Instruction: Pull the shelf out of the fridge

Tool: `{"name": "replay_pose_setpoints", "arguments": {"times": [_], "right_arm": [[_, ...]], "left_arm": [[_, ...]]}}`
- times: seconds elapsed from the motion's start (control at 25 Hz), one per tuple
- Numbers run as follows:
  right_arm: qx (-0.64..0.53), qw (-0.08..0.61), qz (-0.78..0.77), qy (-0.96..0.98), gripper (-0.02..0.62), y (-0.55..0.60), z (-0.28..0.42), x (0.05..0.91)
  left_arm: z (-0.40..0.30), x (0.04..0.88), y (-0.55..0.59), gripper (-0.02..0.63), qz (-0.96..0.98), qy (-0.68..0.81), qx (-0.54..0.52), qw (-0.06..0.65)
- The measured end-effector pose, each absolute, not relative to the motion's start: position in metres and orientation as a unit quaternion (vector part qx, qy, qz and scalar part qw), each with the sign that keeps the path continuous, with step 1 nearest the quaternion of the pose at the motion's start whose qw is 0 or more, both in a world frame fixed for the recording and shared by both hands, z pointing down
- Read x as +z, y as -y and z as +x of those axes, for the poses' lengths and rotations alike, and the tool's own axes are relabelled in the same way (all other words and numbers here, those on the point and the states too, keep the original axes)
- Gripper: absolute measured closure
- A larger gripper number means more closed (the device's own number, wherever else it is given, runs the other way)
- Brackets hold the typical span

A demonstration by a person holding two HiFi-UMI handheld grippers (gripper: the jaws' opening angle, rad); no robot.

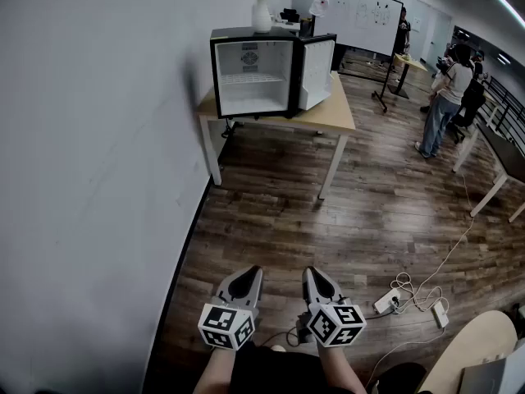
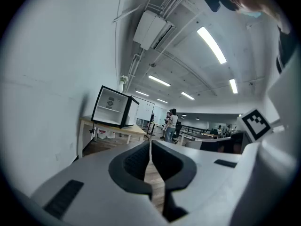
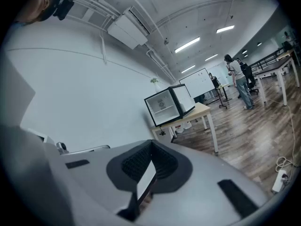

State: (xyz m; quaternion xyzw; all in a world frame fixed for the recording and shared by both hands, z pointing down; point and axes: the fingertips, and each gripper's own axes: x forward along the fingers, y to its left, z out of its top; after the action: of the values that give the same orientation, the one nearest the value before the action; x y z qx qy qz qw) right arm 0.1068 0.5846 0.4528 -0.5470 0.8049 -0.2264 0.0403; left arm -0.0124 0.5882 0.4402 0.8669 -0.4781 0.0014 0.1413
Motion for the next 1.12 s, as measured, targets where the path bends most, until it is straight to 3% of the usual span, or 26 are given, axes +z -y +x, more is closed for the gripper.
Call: {"name": "replay_pose_setpoints", "arguments": {"times": [1.12], "right_arm": [[-0.179,0.029,-0.544,-0.819,0.603,-0.569,0.125,0.43]], "left_arm": [[-0.026,0.425,-0.571,0.591,0.84,0.535,0.021,0.086]]}}
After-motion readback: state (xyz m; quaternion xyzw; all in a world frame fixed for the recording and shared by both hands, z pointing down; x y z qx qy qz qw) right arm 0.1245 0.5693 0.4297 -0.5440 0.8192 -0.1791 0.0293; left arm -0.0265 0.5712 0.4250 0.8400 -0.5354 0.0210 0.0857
